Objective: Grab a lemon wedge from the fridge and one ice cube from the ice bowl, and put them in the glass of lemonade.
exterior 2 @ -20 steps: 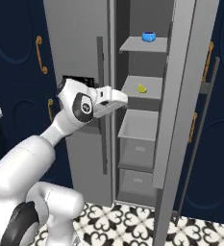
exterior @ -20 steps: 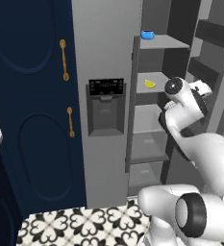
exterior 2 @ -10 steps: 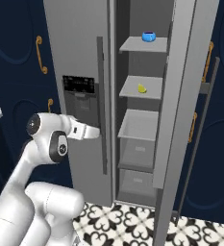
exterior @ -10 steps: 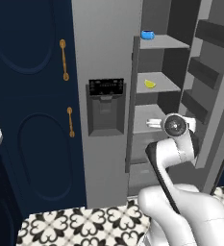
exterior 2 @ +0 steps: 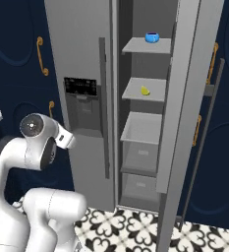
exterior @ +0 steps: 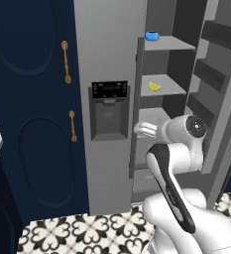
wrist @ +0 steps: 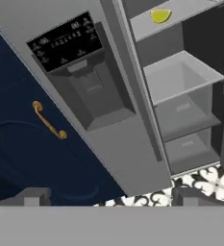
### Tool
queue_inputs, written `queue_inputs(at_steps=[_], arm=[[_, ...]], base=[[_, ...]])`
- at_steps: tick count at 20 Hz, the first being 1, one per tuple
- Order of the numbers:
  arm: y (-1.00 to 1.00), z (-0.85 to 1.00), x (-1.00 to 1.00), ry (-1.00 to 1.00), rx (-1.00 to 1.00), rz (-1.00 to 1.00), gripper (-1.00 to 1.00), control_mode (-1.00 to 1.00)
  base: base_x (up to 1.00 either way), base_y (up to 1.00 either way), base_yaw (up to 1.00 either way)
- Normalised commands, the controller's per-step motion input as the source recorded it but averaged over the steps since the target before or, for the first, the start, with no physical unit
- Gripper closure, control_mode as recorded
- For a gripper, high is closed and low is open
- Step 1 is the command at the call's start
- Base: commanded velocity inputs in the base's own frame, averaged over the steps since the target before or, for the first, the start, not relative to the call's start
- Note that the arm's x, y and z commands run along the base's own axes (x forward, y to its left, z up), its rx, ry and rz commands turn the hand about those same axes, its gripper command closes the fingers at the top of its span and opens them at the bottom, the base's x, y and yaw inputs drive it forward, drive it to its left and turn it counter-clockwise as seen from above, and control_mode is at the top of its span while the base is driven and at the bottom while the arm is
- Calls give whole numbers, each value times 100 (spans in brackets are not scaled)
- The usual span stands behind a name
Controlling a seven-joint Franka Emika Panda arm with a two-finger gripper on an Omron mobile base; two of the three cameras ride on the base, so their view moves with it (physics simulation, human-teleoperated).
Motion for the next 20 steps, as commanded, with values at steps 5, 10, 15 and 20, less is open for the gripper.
queue_inputs(at_steps=[5, 10, 15, 20], arm=[[9, -29, -74, 0, 5, 15, -100, -100], [-11, -50, -49, 0, -15, 11, -100, -100], [0, -30, -12, 5, -3, 4, -100, -100], [-1, -9, -2, 0, 0, -4, -100, -100]], base=[[0, 0, 0], [0, 0, 0], [0, 0, 0], [0, 0, 0]])
